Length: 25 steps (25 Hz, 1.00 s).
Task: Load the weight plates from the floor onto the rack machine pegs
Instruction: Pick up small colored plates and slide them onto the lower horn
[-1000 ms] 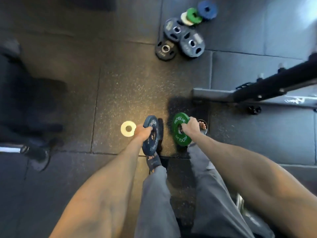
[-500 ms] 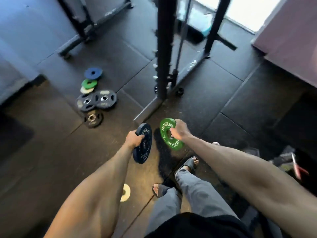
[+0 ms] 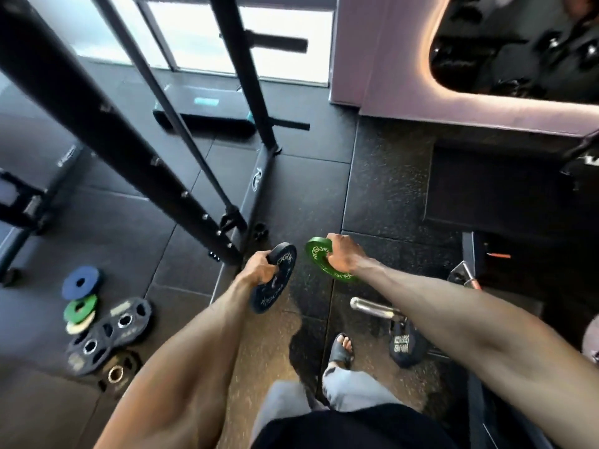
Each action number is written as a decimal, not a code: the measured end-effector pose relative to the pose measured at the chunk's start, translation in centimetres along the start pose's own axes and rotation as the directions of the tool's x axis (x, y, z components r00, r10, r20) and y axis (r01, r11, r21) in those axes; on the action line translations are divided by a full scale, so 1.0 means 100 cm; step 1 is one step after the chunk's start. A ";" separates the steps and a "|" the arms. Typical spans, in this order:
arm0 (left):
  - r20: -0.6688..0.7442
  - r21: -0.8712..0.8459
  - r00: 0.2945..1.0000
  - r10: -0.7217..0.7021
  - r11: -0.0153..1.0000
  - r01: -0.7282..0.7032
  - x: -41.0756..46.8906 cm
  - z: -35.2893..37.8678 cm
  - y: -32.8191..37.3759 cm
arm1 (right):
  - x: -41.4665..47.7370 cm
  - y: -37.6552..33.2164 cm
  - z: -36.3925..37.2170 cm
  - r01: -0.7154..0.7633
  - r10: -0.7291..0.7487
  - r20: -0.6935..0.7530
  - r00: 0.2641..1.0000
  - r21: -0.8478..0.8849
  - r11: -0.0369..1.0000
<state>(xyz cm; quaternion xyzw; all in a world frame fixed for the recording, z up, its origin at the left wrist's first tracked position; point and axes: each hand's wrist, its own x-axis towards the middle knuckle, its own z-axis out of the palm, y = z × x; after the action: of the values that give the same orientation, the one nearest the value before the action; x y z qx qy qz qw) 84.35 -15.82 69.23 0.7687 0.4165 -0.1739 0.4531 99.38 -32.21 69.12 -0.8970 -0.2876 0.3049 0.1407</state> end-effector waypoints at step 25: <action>0.306 0.525 0.910 0.280 0.748 -0.406 0.305 -0.104 0.307 | 0.266 0.056 -0.197 -0.142 0.168 -0.124 0.978 0.194 0.971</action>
<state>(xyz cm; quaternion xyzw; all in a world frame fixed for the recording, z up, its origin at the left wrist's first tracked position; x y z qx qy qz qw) 125.79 0.22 71.99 0.9104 0.1450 -0.2843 0.2631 131.42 -22.12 69.59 -0.9189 -0.1766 0.2767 0.2186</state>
